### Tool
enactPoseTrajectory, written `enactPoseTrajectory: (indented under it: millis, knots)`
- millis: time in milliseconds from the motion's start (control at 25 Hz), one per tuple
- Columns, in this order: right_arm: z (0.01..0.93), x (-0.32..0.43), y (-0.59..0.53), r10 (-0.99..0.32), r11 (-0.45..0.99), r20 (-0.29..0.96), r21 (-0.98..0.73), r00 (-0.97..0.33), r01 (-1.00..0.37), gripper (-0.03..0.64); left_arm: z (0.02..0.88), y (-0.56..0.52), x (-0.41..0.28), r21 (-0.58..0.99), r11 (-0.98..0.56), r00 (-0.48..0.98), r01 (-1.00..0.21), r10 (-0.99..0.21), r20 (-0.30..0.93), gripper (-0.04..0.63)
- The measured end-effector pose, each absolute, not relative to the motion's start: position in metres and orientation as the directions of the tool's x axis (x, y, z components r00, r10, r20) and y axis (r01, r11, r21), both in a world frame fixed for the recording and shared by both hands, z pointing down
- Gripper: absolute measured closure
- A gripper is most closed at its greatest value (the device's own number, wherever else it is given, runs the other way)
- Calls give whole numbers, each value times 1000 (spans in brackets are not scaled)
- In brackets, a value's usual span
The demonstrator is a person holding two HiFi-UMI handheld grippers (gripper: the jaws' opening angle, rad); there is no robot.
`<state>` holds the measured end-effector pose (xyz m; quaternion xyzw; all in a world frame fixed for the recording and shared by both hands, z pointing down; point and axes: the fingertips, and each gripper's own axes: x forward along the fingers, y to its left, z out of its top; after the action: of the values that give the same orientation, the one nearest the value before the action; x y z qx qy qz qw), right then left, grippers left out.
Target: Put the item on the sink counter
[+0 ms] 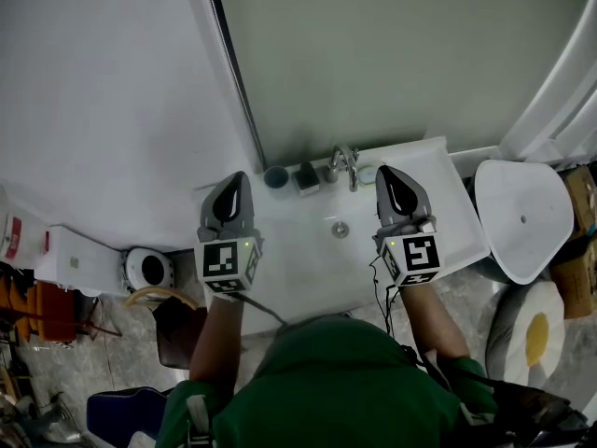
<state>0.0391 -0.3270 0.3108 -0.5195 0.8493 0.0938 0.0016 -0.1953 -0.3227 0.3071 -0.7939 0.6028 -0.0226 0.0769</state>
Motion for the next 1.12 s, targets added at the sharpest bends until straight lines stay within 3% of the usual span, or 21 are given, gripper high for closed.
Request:
enactPoseTrajectory:
  millis: [1120]
  knots:
    - [319,26,-340,-877,465,-70,128,-475,-876,614,323,-336,-211,-123,-255,259,-959,-965,-22,597]
